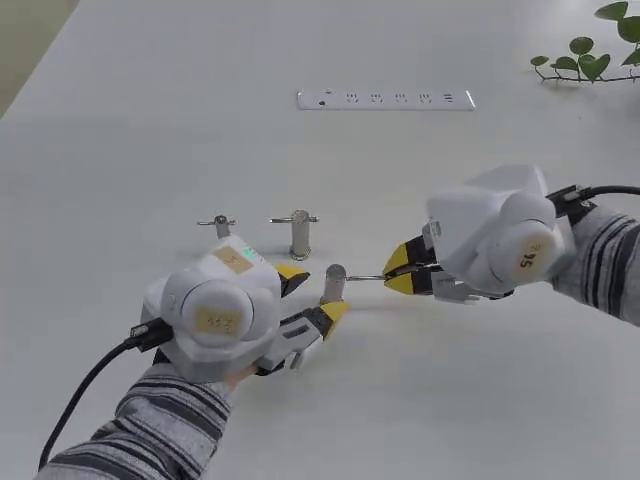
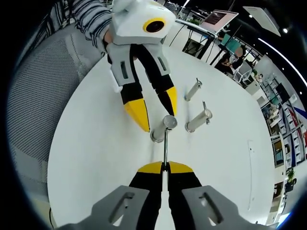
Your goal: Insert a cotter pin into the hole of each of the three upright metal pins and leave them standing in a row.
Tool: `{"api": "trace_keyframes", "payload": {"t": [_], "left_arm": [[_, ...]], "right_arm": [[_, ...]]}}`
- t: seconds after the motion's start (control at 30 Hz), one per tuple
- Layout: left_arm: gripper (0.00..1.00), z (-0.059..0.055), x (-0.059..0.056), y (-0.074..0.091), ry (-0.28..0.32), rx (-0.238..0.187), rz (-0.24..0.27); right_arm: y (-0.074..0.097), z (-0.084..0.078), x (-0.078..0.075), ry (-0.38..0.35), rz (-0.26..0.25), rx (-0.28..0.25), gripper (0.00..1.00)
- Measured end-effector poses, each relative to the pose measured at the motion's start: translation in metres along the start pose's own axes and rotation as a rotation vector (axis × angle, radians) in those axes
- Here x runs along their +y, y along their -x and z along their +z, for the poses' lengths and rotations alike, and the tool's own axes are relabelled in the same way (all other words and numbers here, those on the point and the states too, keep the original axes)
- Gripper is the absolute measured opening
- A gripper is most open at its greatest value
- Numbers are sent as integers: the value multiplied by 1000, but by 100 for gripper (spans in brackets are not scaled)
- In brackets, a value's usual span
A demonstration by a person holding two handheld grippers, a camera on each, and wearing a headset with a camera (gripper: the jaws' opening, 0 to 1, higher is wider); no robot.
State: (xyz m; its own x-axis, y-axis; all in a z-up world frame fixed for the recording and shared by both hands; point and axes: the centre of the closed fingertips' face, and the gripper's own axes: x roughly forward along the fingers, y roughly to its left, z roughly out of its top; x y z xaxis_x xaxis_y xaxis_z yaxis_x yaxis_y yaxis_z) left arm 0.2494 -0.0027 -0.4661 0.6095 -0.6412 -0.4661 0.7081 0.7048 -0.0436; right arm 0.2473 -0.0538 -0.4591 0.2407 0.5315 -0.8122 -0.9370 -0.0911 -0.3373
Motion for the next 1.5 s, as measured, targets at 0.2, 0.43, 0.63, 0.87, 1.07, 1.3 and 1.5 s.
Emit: {"api": "trace_keyframes", "payload": {"t": [0.2, 0.43, 0.63, 0.87, 1.07, 1.3, 1.5], "left_arm": [[26, 2, 1, -7, 20, -7, -3], [22, 0, -1, -13, 24, -1, -4], [18, -2, -3, -17, 25, 7, -8], [15, -5, -2, -20, 43, 15, 11], [10, -7, -2, -20, 51, 21, 19], [10, -8, -2, -21, 46, 24, 31], [10, -9, -2, -22, 76, 19, 30]], "right_arm": [[1, 0, -5, -2, -8, -12, 0], [1, 3, -4, 6, 0, -23, 0], [0, 5, -4, 11, 2, -20, 0], [0, 5, 1, 7, 19, -13, 0], [0, 5, 0, -14, 10, -5, 0], [-2, 8, 4, -83, 20, 1, 0], [-1, 9, 2, -65, 14, 8, 0]]}}
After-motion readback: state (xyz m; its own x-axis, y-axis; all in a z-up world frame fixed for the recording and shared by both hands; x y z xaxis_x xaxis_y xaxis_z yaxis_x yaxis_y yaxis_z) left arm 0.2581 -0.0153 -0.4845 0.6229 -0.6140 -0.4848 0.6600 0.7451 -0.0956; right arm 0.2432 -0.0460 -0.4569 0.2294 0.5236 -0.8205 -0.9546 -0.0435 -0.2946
